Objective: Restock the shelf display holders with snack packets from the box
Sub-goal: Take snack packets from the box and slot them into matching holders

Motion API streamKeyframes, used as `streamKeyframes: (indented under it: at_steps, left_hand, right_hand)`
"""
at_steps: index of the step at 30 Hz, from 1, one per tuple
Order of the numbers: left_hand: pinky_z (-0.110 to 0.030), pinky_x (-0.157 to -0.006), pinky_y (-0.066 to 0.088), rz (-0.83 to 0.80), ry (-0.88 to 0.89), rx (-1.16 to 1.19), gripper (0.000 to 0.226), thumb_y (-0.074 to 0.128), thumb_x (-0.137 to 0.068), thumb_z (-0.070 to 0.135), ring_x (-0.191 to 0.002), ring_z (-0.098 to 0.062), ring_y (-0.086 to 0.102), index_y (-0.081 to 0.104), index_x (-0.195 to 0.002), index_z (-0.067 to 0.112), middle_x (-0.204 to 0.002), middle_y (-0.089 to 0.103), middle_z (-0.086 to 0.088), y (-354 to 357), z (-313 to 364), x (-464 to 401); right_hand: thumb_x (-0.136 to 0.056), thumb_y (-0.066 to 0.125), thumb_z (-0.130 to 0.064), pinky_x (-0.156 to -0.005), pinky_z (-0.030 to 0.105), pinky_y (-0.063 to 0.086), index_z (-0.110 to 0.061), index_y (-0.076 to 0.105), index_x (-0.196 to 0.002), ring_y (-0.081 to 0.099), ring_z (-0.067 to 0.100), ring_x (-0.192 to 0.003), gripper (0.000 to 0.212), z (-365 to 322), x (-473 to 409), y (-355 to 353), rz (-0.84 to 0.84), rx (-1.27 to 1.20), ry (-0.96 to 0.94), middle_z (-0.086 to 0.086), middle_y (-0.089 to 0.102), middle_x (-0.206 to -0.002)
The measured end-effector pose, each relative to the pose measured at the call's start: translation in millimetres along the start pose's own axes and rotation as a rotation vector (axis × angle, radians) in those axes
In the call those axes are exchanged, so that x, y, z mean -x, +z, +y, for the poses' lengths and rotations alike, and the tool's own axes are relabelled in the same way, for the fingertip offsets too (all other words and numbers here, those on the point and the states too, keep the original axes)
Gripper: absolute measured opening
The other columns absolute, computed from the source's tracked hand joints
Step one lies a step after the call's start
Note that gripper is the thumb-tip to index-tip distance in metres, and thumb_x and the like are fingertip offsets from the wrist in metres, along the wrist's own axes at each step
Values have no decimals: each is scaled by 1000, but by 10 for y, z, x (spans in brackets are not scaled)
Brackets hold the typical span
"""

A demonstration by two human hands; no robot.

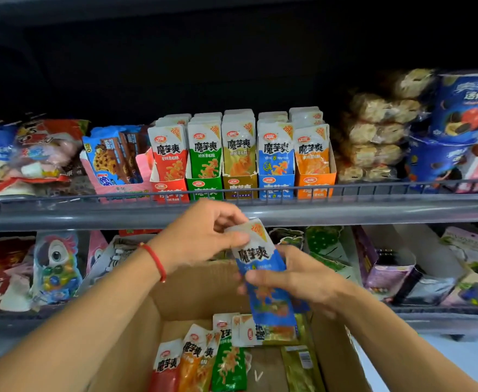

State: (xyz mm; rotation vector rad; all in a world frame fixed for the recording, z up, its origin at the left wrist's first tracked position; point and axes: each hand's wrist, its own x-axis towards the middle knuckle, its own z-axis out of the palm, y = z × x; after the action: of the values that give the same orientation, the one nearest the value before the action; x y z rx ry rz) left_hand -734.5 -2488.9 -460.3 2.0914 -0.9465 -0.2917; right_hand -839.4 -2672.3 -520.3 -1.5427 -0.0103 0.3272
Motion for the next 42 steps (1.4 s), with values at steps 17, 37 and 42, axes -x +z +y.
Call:
streamKeyframes:
  at_steps: [17,37,42]
  left_hand:
    - [-41,-73,62,526,188,-416,12,67,-89,17,-80,-20,70,71,-93,27,-90,74,4,-601,861,-1584]
    - [-40,-75,59,731,234,-378,4,70,-87,23,-78,-13,69,73,-90,22,-80,69,11,-246,882,-1573]
    - [-23,-68,53,666,223,-443,5,68,-91,23,-76,-8,64,72,-91,19,-82,68,8,-221,790,-1497]
  right_hand:
    - [-98,65,-16,-78,33,62,-17,71,-107,75,23,-88,11,-227,176,-691,718,-107,-281,9,77,-99]
    - [-95,70,-26,-86,38,46,-16,55,-136,54,28,-108,45,-578,-753,-826,987,916,-561,5,68,-115]
    - [-89,77,-15,-87,43,52,-8,61,-131,57,31,-104,46,-540,-766,-802,1039,936,-586,10,69,-114]
